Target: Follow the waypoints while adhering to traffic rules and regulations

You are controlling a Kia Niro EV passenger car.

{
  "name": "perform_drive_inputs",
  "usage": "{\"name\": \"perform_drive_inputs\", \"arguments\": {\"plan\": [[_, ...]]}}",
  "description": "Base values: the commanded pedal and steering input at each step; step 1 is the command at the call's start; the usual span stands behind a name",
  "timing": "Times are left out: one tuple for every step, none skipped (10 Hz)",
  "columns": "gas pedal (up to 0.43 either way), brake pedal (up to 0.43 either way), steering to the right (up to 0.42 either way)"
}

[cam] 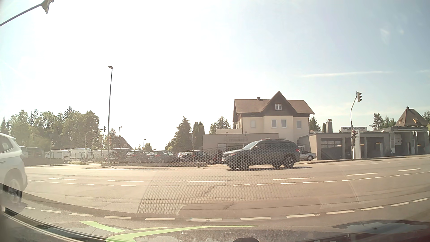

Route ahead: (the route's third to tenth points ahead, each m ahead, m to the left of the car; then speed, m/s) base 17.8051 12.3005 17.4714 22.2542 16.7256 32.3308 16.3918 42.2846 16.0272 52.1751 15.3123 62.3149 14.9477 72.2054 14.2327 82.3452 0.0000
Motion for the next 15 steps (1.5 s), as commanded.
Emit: {"name": "perform_drive_inputs", "arguments": {"plan": [[0.000, 0.354, -0.002], [0.000, 0.354, -0.002], [0.000, 0.354, -0.002], [0.000, 0.354, -0.002], [0.000, 0.354, -0.002], [0.000, 0.354, -0.002], [0.000, 0.354, -0.002], [0.000, 0.354, -0.002], [0.000, 0.354, -0.002], [0.000, 0.354, -0.002], [0.000, 0.354, -0.002], [0.000, 0.354, -0.002], [0.000, 0.354, -0.002], [0.000, 0.354, -0.002], [0.000, 0.354, -0.002]]}}
